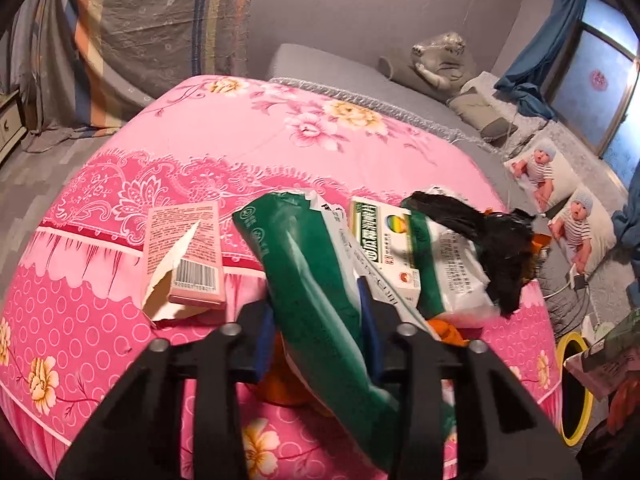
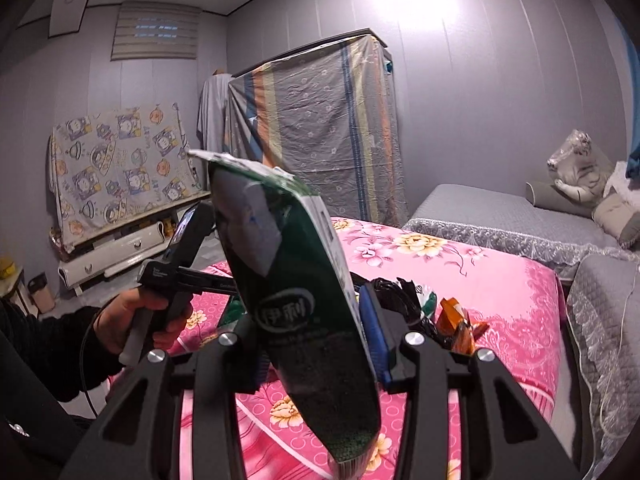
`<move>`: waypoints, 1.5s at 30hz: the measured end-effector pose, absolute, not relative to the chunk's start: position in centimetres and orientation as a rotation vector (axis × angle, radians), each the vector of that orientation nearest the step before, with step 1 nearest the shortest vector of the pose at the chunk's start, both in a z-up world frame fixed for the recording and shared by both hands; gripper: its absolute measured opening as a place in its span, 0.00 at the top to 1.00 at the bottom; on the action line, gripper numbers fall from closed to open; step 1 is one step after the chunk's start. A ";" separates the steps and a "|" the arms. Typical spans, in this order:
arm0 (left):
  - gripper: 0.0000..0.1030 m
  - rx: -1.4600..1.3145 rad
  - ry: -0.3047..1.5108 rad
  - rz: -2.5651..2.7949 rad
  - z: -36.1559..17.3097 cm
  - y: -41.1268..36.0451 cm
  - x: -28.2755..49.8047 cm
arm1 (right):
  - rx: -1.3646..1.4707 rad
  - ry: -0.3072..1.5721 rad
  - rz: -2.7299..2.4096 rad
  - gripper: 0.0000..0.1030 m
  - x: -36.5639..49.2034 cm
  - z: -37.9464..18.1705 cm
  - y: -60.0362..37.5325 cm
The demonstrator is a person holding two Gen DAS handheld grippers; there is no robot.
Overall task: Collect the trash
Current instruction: 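Lift the milk carton with the right gripper while the left gripper grasps a green snack bag, then drop the green snack bag and milk carton into the bin, opening both grippers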
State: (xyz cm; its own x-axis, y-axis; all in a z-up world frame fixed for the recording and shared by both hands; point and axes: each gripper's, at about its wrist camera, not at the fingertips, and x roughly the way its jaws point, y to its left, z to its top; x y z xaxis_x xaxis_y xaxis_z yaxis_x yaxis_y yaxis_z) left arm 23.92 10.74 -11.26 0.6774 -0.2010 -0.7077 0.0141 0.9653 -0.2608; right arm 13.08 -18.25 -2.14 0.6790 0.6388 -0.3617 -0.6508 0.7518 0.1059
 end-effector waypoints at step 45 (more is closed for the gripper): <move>0.77 0.086 0.450 -0.713 0.2 -14.8 13.5 | 0.269 0.278 0.172 0.64 3.5 -1.9 -38.5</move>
State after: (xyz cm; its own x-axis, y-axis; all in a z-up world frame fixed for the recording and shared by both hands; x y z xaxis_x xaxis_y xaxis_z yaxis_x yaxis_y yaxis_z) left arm 13.49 -14.78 0.21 0.6650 -0.6126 -0.4272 0.6491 0.7570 -0.0749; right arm 3.54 -38.46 -1.93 0.9475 0.2038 -0.2465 -0.1302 0.9497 0.2848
